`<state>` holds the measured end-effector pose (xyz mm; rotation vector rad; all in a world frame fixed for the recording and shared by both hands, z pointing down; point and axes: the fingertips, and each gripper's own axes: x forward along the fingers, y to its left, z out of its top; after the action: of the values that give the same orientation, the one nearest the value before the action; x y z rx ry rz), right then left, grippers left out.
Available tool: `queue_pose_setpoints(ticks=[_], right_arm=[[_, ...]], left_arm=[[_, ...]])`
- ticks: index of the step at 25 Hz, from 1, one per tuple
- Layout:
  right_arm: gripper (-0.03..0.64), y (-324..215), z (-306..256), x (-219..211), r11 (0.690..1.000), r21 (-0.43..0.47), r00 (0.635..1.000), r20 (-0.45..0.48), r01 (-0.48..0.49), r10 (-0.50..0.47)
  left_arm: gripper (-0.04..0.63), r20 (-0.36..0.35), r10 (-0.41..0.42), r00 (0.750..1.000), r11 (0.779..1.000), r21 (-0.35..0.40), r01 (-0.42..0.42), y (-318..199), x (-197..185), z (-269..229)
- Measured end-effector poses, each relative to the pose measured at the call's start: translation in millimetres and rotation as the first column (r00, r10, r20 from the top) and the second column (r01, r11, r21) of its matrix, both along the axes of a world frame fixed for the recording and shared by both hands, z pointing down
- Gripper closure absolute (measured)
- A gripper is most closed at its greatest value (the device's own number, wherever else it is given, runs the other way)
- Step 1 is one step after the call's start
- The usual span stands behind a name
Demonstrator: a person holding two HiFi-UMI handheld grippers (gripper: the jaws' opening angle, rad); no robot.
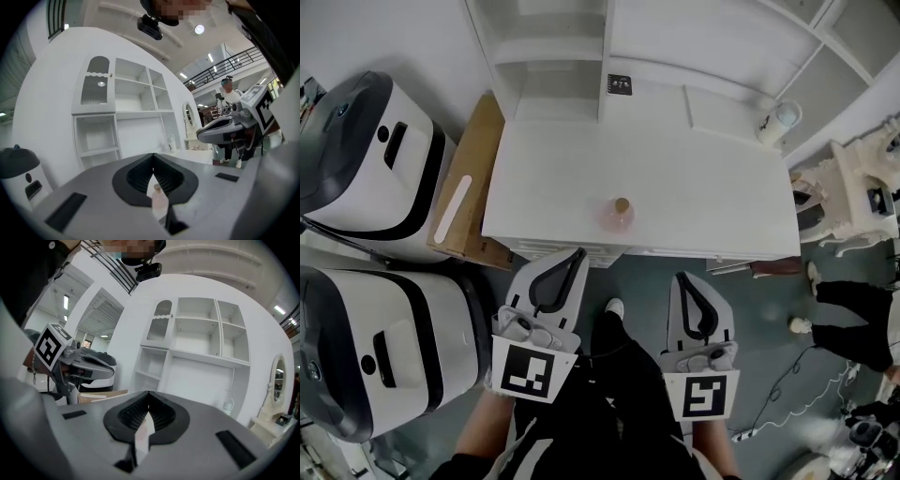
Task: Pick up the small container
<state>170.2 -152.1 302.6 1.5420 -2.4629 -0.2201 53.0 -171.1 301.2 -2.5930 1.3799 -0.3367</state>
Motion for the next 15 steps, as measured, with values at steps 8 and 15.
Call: queue_pose_setpoints(ticks=[8,15], right_arm=[[0.614,-54.2,-2.7,14.0,0.994,0.003,0.994,0.011,0.113,-0.113],[0.614,-83.7,-0.7,19.3,0.976,0.005,0.976,-0.001,0.219,-0.219]], left_arm=[[0.594,0.013,-0.117,0.993,0.993,0.003,0.117,-40.0,12.3,-3.4],[0.594,0.018,-0.205,0.979,0.979,0.017,0.204,-61.4,20.1,-9.6]])
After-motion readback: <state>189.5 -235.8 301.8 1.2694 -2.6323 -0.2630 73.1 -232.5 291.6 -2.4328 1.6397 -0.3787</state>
